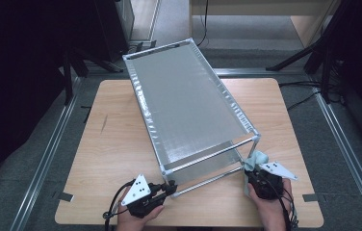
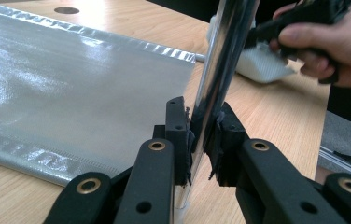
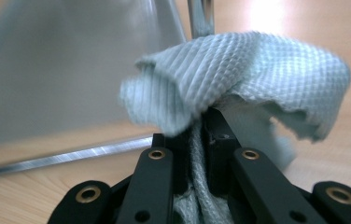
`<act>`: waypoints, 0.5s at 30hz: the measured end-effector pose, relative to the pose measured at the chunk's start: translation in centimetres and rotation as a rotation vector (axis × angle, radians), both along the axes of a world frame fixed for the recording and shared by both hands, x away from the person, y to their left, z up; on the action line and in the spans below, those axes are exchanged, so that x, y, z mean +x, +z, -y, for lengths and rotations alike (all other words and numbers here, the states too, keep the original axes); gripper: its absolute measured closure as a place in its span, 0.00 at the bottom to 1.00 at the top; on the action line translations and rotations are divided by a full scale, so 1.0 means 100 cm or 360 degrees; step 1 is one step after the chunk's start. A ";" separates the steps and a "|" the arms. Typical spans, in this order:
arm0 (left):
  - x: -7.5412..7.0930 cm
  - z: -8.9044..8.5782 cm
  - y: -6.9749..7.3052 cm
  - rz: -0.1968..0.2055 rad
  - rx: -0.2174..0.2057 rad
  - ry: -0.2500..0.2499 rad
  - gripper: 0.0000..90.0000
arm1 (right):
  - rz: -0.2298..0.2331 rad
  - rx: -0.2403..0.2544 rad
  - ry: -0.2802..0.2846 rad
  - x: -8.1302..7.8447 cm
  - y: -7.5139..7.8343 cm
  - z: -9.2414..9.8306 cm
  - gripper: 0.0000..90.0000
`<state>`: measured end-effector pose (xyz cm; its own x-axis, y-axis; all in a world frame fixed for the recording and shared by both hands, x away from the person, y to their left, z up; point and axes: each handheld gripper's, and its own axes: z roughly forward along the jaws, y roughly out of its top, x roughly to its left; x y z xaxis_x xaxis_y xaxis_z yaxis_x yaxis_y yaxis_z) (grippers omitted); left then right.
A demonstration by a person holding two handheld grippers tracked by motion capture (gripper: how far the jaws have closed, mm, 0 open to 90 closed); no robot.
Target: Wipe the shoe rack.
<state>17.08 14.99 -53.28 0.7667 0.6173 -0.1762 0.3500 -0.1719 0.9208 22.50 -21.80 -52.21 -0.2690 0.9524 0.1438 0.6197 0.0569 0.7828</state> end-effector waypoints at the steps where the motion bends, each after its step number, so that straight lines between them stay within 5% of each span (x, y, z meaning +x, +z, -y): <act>1: 0.000 0.000 0.000 0.0001 0.0002 0.0001 0.89 | 0.0029 0.0015 -0.0006 -0.001 0.006 0.000 0.92; 6: 0.000 0.000 0.000 0.0000 0.0000 0.0001 0.89 | 0.0271 0.0093 0.0007 -0.013 0.052 -0.003 0.92; 10: 0.000 0.000 0.000 0.0000 0.0002 0.0003 0.89 | 0.0444 0.0132 0.0041 -0.021 0.074 -0.008 0.92; 12: 0.000 0.000 0.000 0.0001 0.0002 0.0003 0.89 | 0.0461 0.0121 0.0044 -0.021 0.073 -0.010 0.92; 15: 0.000 0.000 0.000 0.0002 0.0004 0.0002 0.89 | 0.0373 0.0094 0.0045 -0.015 0.057 -0.009 0.91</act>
<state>17.06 14.98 -53.27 0.7660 0.6189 -0.1734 0.3490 -0.1739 0.9208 21.05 -20.87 -46.55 -0.3282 0.9357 0.1292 0.4194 0.0218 0.9075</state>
